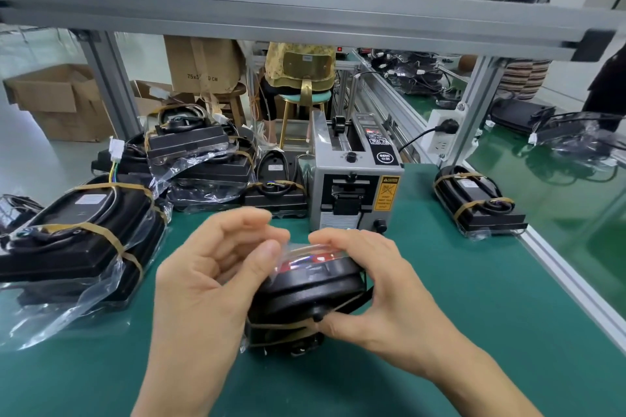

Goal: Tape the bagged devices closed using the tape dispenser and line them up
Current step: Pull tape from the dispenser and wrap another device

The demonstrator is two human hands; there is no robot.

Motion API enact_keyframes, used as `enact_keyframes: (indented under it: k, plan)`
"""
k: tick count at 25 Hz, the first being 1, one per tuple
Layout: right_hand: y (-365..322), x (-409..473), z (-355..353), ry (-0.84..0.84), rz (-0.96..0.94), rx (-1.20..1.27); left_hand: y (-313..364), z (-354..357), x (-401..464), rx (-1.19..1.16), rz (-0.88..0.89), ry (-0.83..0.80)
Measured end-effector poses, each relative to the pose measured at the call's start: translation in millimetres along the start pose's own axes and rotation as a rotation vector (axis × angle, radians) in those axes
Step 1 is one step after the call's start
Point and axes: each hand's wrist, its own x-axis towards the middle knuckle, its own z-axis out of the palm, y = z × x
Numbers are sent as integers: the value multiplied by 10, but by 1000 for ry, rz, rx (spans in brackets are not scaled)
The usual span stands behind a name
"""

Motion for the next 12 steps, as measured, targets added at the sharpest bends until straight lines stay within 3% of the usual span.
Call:
enact_keyframes:
  k: [3, 6, 9, 12]
  plan:
    - [71, 0, 28, -3, 76, 138, 38, -55, 30, 191, 152, 2]
    - [105, 1, 13, 21, 64, 302, 50, -68, -34, 504, 371, -242]
    - [92, 7, 21, -20, 31, 352, 33, -89, 0, 535, 273, -422]
    - [21, 43, 71, -37, -7, 304, 55, -152, 29, 517, 319, -412]
